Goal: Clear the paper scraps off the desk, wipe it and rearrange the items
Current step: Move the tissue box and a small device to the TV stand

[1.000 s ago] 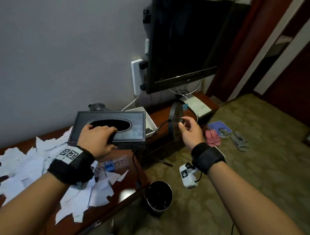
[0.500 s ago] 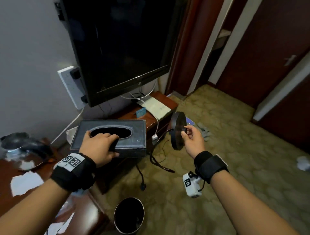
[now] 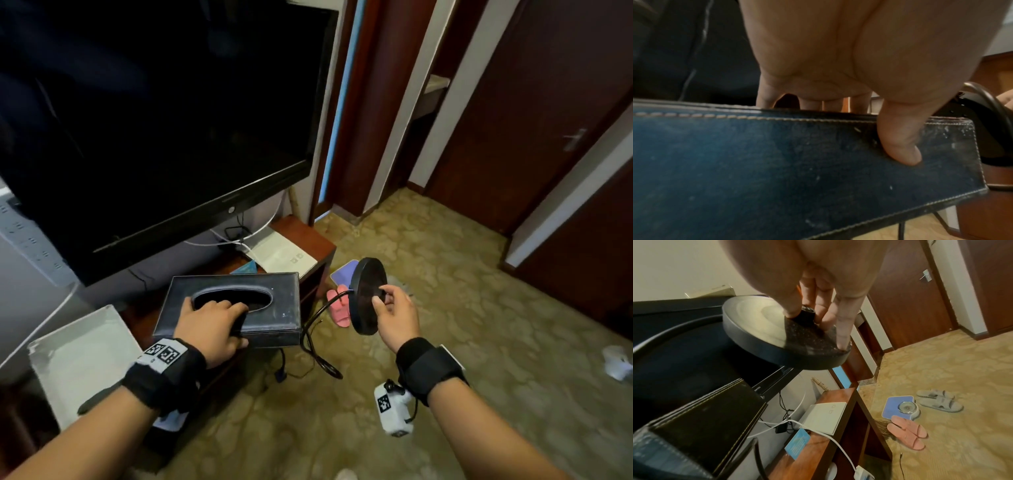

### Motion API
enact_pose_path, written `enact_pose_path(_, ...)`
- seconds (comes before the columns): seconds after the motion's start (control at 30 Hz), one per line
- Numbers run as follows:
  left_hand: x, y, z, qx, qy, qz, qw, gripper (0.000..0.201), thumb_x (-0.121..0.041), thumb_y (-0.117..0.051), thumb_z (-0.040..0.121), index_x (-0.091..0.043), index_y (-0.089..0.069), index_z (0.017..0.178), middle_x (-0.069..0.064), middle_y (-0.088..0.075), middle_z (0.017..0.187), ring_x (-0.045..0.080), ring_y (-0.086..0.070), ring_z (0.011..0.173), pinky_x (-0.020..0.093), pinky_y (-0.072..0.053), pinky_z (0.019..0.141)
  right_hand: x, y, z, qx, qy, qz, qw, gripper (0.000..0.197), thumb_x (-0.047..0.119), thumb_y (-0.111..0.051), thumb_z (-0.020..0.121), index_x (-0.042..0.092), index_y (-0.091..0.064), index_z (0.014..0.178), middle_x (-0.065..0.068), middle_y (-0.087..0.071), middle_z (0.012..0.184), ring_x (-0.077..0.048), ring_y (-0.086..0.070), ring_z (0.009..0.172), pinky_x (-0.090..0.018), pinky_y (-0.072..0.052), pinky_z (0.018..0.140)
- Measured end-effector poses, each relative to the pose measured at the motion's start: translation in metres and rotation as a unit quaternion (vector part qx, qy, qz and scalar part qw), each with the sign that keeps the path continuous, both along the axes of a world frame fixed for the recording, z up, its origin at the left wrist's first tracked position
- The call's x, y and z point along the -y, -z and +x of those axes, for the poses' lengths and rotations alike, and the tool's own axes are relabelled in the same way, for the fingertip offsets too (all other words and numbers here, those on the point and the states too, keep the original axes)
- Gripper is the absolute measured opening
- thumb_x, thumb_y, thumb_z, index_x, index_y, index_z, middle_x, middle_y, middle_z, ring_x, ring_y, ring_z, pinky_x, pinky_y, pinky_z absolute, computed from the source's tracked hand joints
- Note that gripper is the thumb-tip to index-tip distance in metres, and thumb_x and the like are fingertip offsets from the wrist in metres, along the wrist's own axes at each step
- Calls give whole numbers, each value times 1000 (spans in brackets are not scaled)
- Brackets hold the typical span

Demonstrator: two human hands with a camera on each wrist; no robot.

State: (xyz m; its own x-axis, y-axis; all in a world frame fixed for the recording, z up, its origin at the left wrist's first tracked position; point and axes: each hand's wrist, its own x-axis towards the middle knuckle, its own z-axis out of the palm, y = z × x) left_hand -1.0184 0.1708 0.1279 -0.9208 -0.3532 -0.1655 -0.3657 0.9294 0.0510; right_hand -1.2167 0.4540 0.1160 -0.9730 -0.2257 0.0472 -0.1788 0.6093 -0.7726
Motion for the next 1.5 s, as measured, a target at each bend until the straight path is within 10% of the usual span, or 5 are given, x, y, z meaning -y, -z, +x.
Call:
enact_pose_path(0.1, -3, 11, -47, -4, -33, 4, 999, 64, -63, -59, 81, -41, -40, 139, -14, -55, 127, 14, -48, 125, 58, -20, 113, 8, 4, -62, 10, -31, -18, 999, 24, 21, -57, 96, 17, -56, 120, -6, -55, 114, -16, -59, 86, -22, -50, 70)
enact_pose_path(0.27, -12, 17, -117, 9, -102, 12, 995, 65, -62, -58, 82, -40, -40, 140, -12, -54, 129, 15, -48, 126, 60, -19, 114, 33, 4, -173, -5, -102, 13, 995, 22, 23, -58, 95, 18, -58, 116, -2, -56, 109, -19, -59, 86, -38, -51, 86)
enact_pose_path(0.67, 28, 35, -194, 34, -252, 33, 966, 65, -62, -59, 82, -40, -39, 140, -12, -54, 131, 15, -48, 127, 59, -19, 115, 158, 8, -339, -21, -214, -5, 977, 22, 17, -59, 94, 15, -59, 116, -7, -56, 105, -19, -54, 84, -37, -49, 85)
enact_pose_path(1.5, 79, 107, -307, 104, -472, 80, 872, 63, -63, -55, 85, -43, -36, 142, -15, -52, 130, 13, -45, 129, 55, -12, 116, 391, 202, -460, 86, -350, 293, 886, 32, 24, -52, 97, 3, -49, 121, -20, -51, 127, -39, -53, 116, -42, -46, 93)
